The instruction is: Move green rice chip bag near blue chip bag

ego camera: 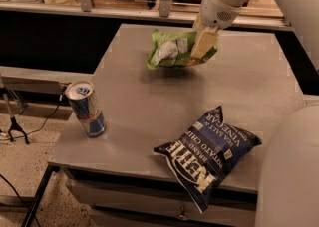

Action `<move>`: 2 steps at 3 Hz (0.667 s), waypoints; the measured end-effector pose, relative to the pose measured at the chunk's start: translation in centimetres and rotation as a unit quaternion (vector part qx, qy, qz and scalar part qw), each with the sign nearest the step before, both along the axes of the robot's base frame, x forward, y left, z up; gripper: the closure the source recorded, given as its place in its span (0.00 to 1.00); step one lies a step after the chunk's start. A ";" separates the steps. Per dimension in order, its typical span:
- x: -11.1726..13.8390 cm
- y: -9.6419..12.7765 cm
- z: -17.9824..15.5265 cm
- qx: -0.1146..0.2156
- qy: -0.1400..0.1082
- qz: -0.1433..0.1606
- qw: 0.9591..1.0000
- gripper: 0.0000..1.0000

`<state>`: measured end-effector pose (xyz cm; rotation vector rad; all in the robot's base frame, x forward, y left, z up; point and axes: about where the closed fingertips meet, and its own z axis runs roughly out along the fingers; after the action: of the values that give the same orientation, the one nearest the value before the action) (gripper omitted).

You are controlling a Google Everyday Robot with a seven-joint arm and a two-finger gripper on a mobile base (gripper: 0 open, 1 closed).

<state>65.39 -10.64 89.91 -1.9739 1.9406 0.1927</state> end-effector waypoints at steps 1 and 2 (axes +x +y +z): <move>-1.0 -0.4 2.1 0.031 -0.044 0.046 0.998 1.00; -1.0 -1.1 2.4 0.038 -0.068 0.062 0.995 1.00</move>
Offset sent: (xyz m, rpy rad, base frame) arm -0.0107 -0.0050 0.0218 0.0654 -0.0956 0.0955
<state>64.41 -11.77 92.31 -2.0035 1.7036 0.1568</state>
